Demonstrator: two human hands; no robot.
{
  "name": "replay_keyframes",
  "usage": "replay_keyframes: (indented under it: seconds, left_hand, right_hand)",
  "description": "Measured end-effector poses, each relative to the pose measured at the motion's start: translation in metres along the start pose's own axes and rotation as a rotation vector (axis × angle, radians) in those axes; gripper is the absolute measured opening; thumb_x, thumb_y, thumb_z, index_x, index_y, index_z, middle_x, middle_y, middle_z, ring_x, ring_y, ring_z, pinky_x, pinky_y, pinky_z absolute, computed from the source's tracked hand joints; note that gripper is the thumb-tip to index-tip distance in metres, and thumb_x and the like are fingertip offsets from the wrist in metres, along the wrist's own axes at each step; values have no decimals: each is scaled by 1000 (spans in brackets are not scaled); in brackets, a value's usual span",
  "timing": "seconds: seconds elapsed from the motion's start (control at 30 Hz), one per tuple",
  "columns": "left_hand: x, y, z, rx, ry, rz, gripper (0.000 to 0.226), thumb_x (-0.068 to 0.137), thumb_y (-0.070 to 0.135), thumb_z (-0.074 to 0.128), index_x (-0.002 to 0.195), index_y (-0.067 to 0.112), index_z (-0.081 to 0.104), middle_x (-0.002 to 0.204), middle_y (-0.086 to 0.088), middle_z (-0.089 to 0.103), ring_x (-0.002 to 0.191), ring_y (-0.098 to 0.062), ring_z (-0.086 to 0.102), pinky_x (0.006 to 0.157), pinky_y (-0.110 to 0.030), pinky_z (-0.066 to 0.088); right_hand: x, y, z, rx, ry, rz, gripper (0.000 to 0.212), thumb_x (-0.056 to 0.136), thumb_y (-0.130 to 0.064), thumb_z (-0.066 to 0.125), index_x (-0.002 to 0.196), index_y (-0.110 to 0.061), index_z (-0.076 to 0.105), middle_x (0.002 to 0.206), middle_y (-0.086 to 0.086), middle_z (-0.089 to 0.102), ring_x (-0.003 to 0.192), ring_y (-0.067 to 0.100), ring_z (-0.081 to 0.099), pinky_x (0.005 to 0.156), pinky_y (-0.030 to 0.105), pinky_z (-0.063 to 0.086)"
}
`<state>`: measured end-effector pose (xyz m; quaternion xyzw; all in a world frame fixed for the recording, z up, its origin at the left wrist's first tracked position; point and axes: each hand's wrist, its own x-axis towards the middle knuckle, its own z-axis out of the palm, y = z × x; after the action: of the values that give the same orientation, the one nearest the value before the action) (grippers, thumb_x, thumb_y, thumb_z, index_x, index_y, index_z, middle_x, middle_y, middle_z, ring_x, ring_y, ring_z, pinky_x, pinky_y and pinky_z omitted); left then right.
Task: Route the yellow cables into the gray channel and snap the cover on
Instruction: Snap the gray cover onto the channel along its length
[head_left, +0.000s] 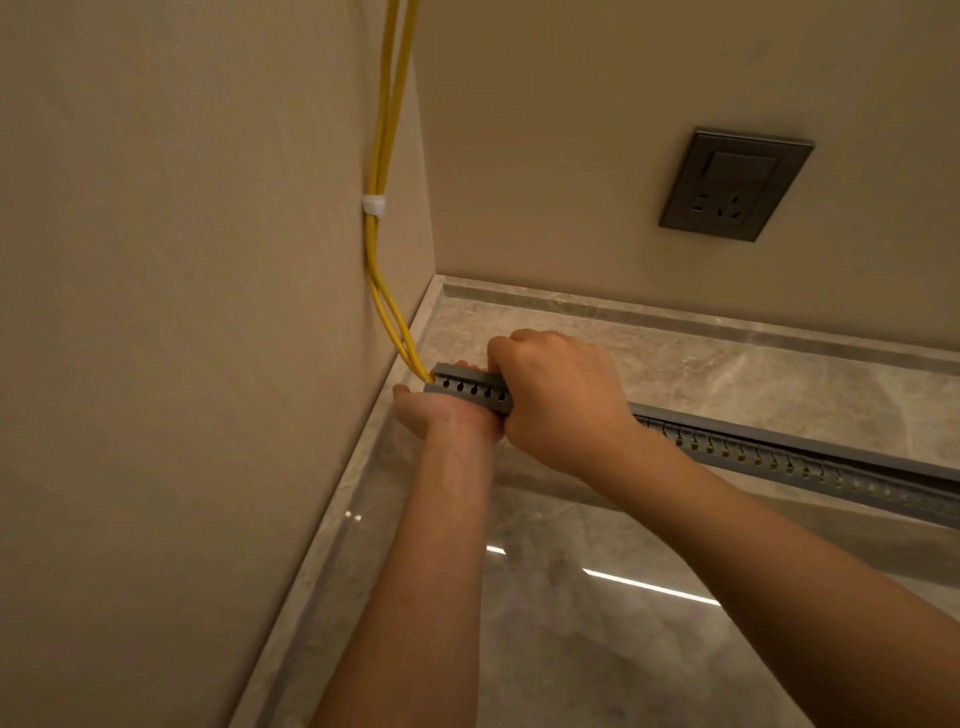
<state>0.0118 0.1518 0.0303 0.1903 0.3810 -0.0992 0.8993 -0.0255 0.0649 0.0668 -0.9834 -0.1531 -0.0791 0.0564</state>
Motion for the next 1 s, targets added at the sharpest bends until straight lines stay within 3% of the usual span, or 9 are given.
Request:
replay_keyframes:
  seconds: [0.1,0.17,0.27,0.3,0.37,0.43,0.53,0.67,1.0]
  left_hand:
    - [0,-3,-7,-129,7,84,48,94,50,29,67,14,45,65,-6,49,57,-21,50,52,-27,39]
    - [-4,-3,-13,4,37,243,47,96,46,29,71,14,51,65,-4,55,59,-18,56,55,-26,45]
    - [-7,-2,-37,346,152,768,22,95,28,42,80,19,55,80,3,58,77,-16,56,64,-18,45]
    - [-10,0,-48,493,145,1040,8,91,20,48,86,19,54,86,5,55,81,-14,53,67,-14,43]
    - [-16,8,-64,967,-30,1536,22,80,11,58,101,12,56,98,3,53,91,-11,49,80,-12,40]
    - [-14,21,-66,1567,-334,1752,41,71,8,66,112,4,59,109,-6,58,104,-18,50,94,-23,38]
    - [-16,32,-42,2122,-555,1651,45,67,1,73,110,2,62,106,-13,63,103,-29,57,90,-37,45]
    - [-17,38,-15,2478,-622,1533,29,83,14,63,111,10,60,101,-7,60,99,-24,53,77,-33,40]
    - [-23,19,7,2843,-550,1530,12,86,12,52,95,10,60,98,-8,62,90,-26,58,61,-31,31]
  right_hand:
    - [7,4,-2,3,-60,-1,9,76,-18,58,77,-20,49,70,-3,49,62,22,46,49,26,23]
    - [10,6,-2,9,-72,1,11,73,-16,59,76,-22,50,68,-4,50,62,22,47,49,26,22]
    - [10,10,2,-10,-79,20,14,73,-14,60,79,-23,51,66,-6,44,63,21,45,50,27,21]
    - [10,12,4,-17,-79,21,14,75,-14,60,81,-23,52,66,-6,42,63,20,44,51,28,23]
    - [11,16,8,-28,-63,14,13,76,-14,60,83,-21,52,66,-6,40,62,20,42,54,29,25]
    - [10,18,11,-38,-39,4,14,77,-14,59,84,-22,51,68,-6,40,62,19,41,55,29,25]
    - [8,19,14,-44,-21,-18,14,76,-13,59,86,-20,53,71,-5,43,62,20,41,54,28,25]
    - [6,25,17,-41,-16,-21,14,75,-12,59,86,-19,54,70,-4,42,61,20,41,53,28,26]
    - [3,28,21,-37,-23,25,18,74,-10,59,89,-19,57,84,1,61,75,25,57,57,31,29]
